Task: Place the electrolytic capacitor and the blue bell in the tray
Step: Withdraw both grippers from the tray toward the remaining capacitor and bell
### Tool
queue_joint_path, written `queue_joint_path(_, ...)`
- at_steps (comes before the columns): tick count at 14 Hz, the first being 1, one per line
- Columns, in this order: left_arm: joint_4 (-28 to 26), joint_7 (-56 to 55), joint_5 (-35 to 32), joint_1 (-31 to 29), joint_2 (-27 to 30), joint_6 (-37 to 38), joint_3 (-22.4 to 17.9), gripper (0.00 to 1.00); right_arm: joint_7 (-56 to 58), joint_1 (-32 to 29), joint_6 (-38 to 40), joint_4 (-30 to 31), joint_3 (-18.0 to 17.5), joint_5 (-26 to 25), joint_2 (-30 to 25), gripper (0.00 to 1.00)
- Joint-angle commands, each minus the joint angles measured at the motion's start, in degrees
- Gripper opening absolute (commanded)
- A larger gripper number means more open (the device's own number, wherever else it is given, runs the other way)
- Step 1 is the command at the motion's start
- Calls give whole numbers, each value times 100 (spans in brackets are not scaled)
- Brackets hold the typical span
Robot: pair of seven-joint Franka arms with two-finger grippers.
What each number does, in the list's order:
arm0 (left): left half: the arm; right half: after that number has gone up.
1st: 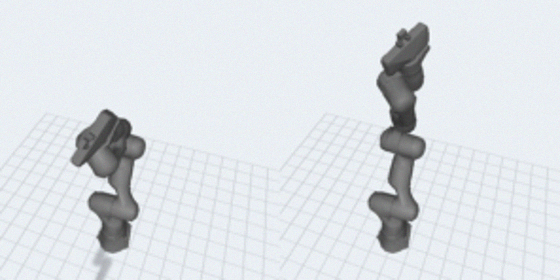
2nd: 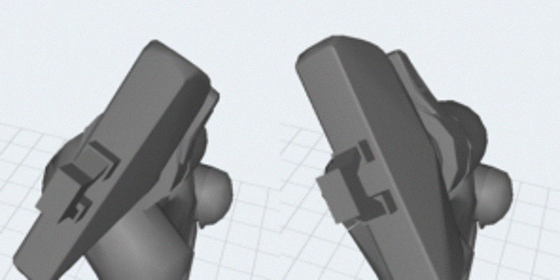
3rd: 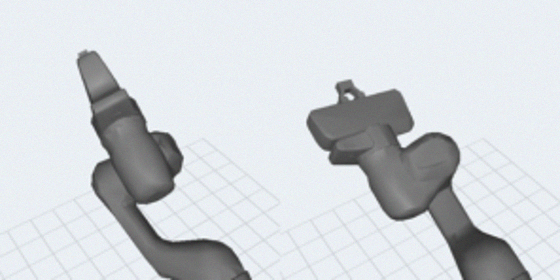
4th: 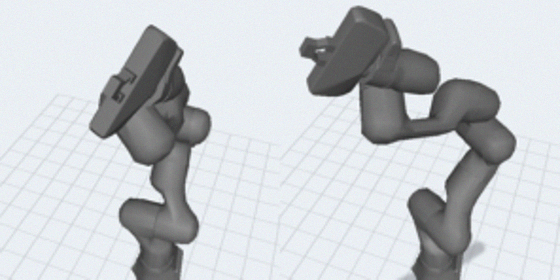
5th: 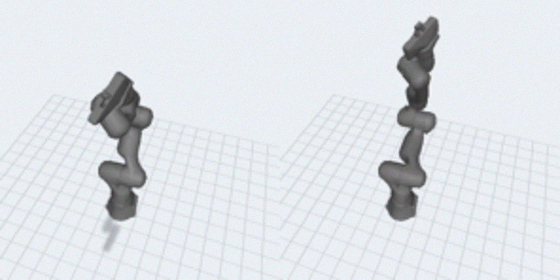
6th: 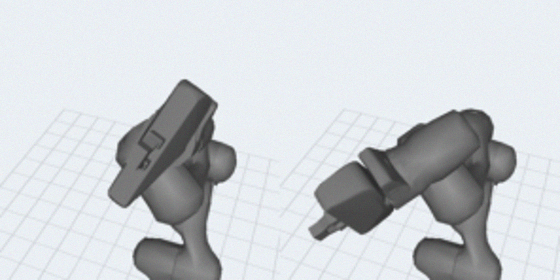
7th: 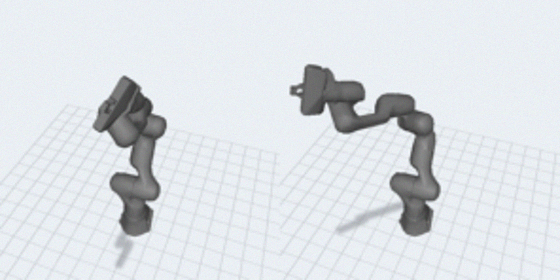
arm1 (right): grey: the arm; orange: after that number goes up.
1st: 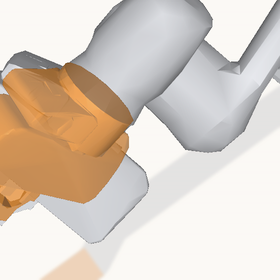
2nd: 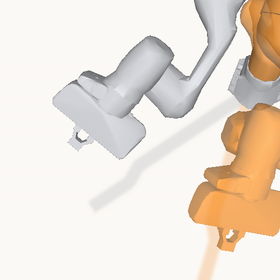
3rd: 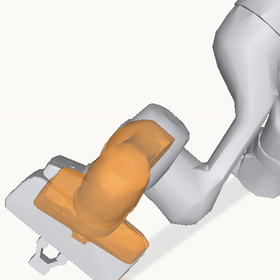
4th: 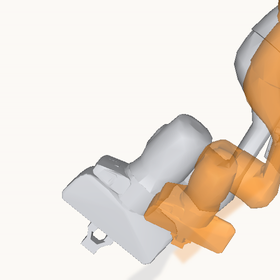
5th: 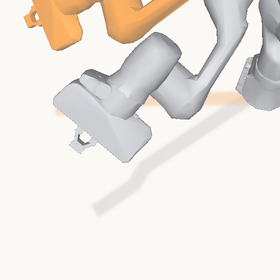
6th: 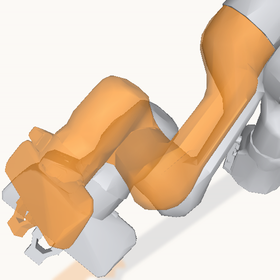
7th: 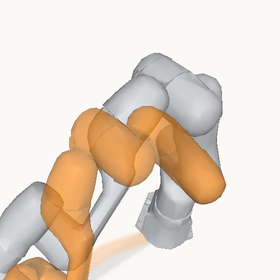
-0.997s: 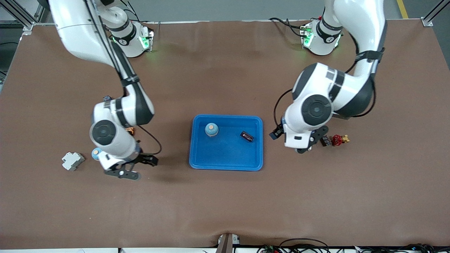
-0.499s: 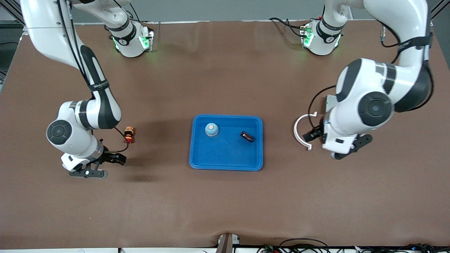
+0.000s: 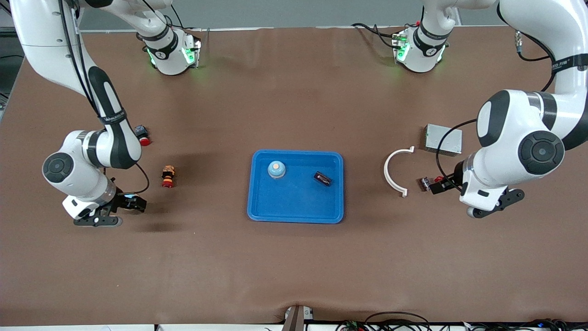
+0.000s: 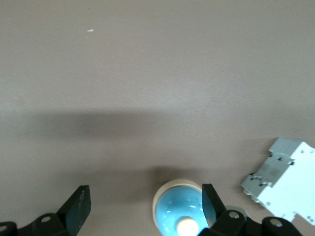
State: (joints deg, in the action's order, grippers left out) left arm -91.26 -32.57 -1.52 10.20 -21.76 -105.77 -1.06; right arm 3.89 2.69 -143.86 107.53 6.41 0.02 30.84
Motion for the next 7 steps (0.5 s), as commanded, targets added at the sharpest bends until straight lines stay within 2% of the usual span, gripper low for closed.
queue_joint_path(1, -1067, 137, -234, -141, 436, -968, 45, 100, 191, -278, 7, 268, -149, -37, -210, 100)
queue_joint_path(5, -1367, 15, -401, -123, -143, -1928, 44, 100, 200, -384, -55, 514, -157, 103, -210, 100)
queue_joint_path(7, -1342, 14, -402, -79, -381, -1956, 45, 100, 218, -392, -72, 602, -157, 200, -219, 100)
